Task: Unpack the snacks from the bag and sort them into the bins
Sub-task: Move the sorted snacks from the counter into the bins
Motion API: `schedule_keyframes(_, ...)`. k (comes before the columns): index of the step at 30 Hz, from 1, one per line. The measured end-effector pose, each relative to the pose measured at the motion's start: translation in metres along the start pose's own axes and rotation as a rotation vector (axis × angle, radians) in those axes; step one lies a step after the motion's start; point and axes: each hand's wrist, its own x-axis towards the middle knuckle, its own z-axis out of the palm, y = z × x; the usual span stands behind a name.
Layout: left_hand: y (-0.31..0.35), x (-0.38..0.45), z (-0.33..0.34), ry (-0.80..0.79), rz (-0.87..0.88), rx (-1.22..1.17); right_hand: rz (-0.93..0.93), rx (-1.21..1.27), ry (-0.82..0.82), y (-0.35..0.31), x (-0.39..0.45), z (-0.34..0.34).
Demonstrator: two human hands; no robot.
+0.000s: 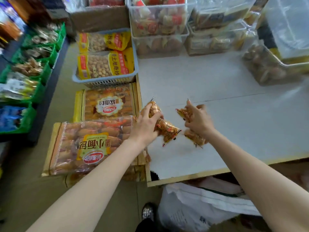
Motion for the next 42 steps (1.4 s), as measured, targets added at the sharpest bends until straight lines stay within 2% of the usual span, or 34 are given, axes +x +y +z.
schedule_keyframes(6, -0.041, -0.027, -0.090, 0.206, -0.047, 0.022, -0.266, 0.038, 0.129, -0.127, 0.000, -0.062)
schedule_keyframes(10, -0.103, -0.051, -0.132, 0.259, -0.132, 0.010, -0.428, 0.036, 0.107, -0.223, -0.004, -0.048)
schedule_keyframes(14, -0.200, -0.085, -0.164, 0.357, -0.243, -0.068, -0.536, 0.021, 0.033, -0.331, 0.002, 0.020)
schedule_keyframes(19, -0.378, -0.139, -0.199, 0.284, -0.432, -0.072, -0.608, 0.059, -0.085, -0.479, 0.015, 0.148)
schedule_keyframes(23, -0.515, -0.188, -0.244, 0.225, -0.668, -0.157, -0.524, 0.093, -0.243, -0.590, 0.015, 0.240)
schedule_keyframes(26, -0.585, -0.203, -0.291, 0.240, -0.712, -0.175, -0.510, 0.082, -0.324, -0.650, 0.017, 0.273)
schedule_keyframes(31, -0.661, -0.165, -0.346, 0.260, -0.706, -0.156, -0.511, 0.029, -0.299, -0.719, 0.069, 0.280)
schedule_keyframes(34, -0.690, -0.124, -0.358, 0.169, -0.685, -0.132, -0.422, 0.055, -0.251, -0.739, 0.121, 0.278)
schedule_keyframes(36, -0.715, -0.091, -0.368, 0.113, -0.648, -0.088, -0.391, 0.047, -0.231, -0.756, 0.163, 0.279)
schedule_keyframes(39, -0.763, -0.024, -0.392, 0.119, -0.600, -0.037, -0.371, 0.048, -0.196, -0.791, 0.239, 0.286)
schedule_keyframes(42, -0.816, 0.049, -0.413, 0.099, -0.638, -0.037, -0.387, 0.065, -0.223, -0.831, 0.317, 0.312)
